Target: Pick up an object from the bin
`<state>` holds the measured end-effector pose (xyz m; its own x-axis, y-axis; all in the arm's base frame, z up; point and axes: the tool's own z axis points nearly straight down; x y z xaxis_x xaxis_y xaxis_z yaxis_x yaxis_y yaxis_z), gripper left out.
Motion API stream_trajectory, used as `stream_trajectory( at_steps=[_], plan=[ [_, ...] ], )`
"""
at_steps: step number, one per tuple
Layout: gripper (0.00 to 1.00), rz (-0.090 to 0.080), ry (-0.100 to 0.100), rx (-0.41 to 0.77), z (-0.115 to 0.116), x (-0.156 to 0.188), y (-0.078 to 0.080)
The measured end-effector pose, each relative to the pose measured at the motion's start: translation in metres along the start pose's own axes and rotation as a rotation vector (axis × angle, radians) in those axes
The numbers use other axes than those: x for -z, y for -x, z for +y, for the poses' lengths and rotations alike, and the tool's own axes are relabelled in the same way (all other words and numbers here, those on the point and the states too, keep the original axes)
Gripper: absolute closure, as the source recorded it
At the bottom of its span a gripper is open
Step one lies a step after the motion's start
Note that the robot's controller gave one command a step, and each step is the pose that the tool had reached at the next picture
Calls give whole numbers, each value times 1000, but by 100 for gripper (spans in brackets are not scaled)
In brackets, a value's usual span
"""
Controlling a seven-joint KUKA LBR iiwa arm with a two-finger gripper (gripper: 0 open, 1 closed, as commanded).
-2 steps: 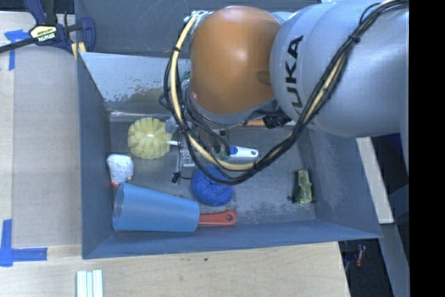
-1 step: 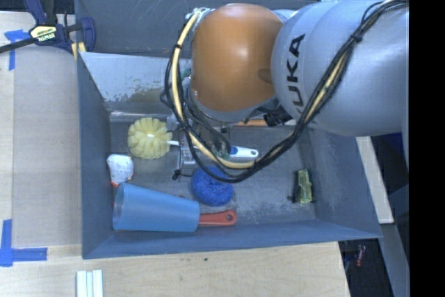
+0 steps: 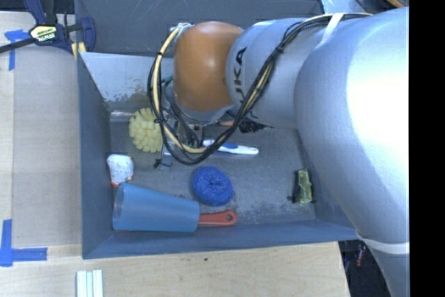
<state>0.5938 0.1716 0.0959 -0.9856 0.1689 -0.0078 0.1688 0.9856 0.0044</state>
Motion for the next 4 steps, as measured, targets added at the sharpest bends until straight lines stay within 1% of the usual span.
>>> stream_trajectory(
  at_steps=[1, 2, 3, 4],
  plan=[
    [0, -12, 7, 12, 24, 69, 24],
    [0, 2, -1, -33, 17, 5, 29],
    [0, -6, 8, -44, 21, -24, 30],
    [100, -10, 6, -135, 15, -23, 32]
  ],
)
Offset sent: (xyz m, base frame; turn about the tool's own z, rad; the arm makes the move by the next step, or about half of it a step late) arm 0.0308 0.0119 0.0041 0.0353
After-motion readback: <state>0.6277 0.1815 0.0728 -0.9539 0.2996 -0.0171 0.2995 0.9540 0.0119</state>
